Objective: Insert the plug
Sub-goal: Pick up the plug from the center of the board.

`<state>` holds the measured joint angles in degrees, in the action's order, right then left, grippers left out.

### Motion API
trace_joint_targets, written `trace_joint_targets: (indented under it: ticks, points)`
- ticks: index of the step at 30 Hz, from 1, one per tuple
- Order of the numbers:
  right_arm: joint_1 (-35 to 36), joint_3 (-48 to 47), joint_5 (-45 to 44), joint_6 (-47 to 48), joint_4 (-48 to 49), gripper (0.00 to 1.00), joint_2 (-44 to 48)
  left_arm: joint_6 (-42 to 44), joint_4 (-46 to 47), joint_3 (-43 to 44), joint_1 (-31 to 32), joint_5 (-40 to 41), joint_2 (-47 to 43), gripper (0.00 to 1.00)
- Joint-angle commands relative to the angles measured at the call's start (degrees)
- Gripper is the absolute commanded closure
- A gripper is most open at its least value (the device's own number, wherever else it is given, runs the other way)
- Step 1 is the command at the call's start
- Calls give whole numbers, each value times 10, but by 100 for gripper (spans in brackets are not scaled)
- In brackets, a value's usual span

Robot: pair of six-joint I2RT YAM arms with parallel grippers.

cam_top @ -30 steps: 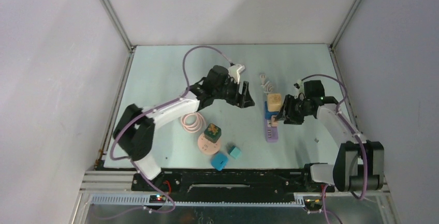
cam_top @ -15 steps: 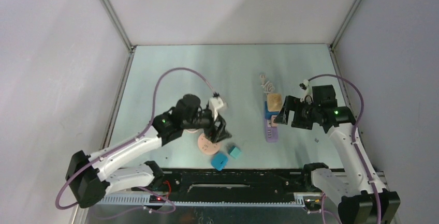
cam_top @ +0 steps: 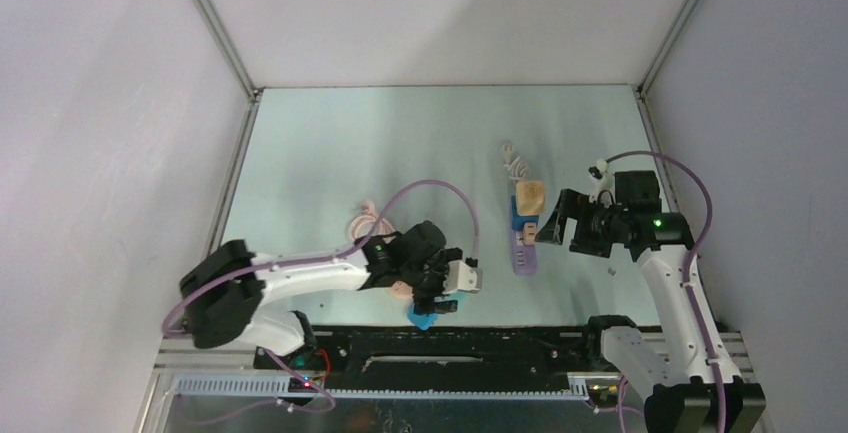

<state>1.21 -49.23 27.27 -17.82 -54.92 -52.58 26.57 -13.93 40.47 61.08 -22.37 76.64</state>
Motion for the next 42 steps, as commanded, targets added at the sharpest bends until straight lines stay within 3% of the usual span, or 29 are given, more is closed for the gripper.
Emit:
trace_joint_targets:
  ticks: [1,7,13,17,21,24,28,32,37,42]
  points:
    - [-22,0,27,17,-8,6,14,98,-31,83,15,30,76,19]
    - [-29,0,40,10,-9,6,21,117,-17,115,22,61,132,21]
    - [-43,0,52,16,-9,6,21,211,-94,142,32,18,171,21]
    - [-48,0,59,17,-8,6,16,226,-101,143,39,12,185,24]
    - [-49,0,63,14,-8,6,16,207,-84,152,45,27,207,38]
    - [-50,0,67,13,-7,6,18,195,-64,153,46,41,208,59]
    - [-50,-10,69,7,-17,6,20,178,-31,147,47,60,178,75]
    - [-48,-41,71,7,-46,7,21,124,17,134,37,76,116,84]
    - [-16,-106,73,-9,-68,9,11,39,67,130,-1,71,21,84]
    - [111,-164,69,-91,-26,12,0,-28,103,124,-44,62,-54,84]
